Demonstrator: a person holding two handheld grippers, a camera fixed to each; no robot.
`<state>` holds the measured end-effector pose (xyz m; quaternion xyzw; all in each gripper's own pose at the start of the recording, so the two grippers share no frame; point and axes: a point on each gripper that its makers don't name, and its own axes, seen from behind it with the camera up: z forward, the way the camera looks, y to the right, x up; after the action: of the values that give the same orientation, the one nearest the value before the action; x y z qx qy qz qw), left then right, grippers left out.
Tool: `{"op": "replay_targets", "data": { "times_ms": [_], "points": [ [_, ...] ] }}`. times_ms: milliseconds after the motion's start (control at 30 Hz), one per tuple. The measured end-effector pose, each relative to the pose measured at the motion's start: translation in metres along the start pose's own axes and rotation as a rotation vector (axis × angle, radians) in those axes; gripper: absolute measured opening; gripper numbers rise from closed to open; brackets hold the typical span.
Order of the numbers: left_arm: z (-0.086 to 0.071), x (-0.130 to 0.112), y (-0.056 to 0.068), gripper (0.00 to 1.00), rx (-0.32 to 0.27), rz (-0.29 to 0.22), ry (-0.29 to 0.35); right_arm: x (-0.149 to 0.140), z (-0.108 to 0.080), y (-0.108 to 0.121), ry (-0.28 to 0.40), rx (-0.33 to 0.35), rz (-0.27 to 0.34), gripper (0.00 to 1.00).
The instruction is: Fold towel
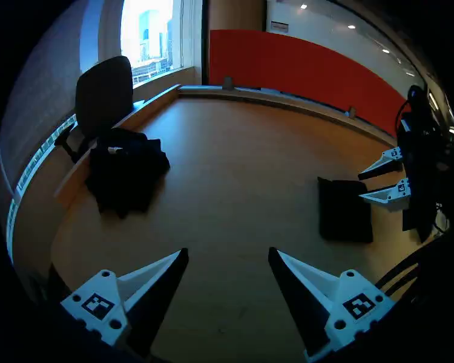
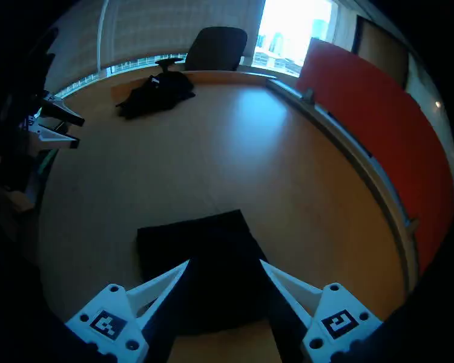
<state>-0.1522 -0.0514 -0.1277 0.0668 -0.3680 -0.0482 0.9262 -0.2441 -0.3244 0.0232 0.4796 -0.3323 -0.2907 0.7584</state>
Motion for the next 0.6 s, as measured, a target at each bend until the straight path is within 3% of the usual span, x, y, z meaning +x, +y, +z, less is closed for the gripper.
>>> {"op": "replay_targets", "data": {
  "times_ms": [600],
  "points": [
    [-0.002, 0.001, 0.009, 0.99, -0.014, 0.011, 0.008, -0.032, -0.024, -0.033, -0.001, -0.001, 0.073, 0.7]
  ]
}}
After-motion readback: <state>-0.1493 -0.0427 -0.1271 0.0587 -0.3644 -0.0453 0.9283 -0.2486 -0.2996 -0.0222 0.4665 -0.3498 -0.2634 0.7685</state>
